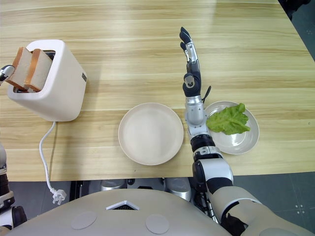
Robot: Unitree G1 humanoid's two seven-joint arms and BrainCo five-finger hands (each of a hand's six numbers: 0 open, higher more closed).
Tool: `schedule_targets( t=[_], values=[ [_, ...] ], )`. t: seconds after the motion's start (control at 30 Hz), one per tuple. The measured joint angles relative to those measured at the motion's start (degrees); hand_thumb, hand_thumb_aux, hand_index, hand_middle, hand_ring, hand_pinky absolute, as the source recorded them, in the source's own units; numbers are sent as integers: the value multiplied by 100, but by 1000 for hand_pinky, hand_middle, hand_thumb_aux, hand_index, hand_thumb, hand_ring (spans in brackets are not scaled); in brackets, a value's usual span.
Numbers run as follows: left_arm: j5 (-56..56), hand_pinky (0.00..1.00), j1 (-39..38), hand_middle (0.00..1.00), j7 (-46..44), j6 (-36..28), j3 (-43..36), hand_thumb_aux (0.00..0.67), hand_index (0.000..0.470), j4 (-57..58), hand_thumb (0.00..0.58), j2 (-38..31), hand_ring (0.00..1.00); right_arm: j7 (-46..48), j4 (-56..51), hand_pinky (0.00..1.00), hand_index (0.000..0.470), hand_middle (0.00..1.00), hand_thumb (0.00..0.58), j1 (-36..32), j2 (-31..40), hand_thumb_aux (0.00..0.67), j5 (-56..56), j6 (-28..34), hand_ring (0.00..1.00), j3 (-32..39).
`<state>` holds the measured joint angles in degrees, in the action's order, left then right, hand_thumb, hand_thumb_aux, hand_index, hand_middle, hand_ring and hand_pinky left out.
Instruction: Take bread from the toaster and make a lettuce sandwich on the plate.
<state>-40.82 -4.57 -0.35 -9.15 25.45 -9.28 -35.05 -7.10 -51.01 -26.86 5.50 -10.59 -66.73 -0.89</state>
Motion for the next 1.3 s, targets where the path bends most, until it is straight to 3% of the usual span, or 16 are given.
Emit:
schedule_targets(
  t=[0.23,0.3,0.33,0.77,0.83,0.87,0.9,0.93,0.97,1.0,1.03,1.3],
  values=[
    [217,0,181,0,70,-36,-302,0,0,523,0,-10,0,-8,-2,0,0,0,0,-2,-10,0,-15,0,0,0],
    [266,0,195,0,84,-36,-344,268,184,636,371,-12,0,-8,-2,0,0,0,0,-2,-12,0,-19,0,0,-1],
    [305,0,213,0,93,-37,-373,363,249,681,458,-19,0,-9,-2,0,0,0,0,-2,-11,0,-19,0,0,-2],
    [438,0,353,0,102,-97,-729,423,290,826,501,-175,0,-30,-1,0,0,0,0,-1,-14,0,-72,0,0,-1],
    [447,0,389,0,120,-94,-812,478,328,827,532,-174,0,-43,-4,0,0,0,0,-1,-15,0,-74,0,0,-1],
    [447,0,403,0,134,-93,-847,602,413,826,574,-174,0,-49,-5,0,0,0,0,-2,-14,0,-75,0,0,-1],
    [450,0,410,0,160,-86,-889,670,460,817,580,-173,0,-53,-7,0,0,0,0,-2,-15,0,-78,0,0,-1],
    [470,0,417,0,180,-70,-928,670,460,791,580,-167,0,-58,-7,0,0,0,0,-2,-15,0,-86,0,0,0],
    [498,271,420,271,192,-71,-941,670,460,757,580,-154,271,-63,-7,0,0,0,0,-2,-15,0,-94,0,0,0],
    [533,271,419,271,194,-72,-944,670,460,688,580,-120,271,-68,-8,0,0,0,0,-2,-13,0,-104,0,0,-1],
    [548,1000,419,1000,194,-72,-949,670,460,644,580,-96,1000,-70,-9,0,0,0,0,-2,-13,0,-117,0,0,-1],
    [555,1000,414,1000,186,-140,-896,670,460,113,580,-41,1000,-161,-20,0,0,0,0,-7,-11,0,-193,0,0,-4]
  ],
)
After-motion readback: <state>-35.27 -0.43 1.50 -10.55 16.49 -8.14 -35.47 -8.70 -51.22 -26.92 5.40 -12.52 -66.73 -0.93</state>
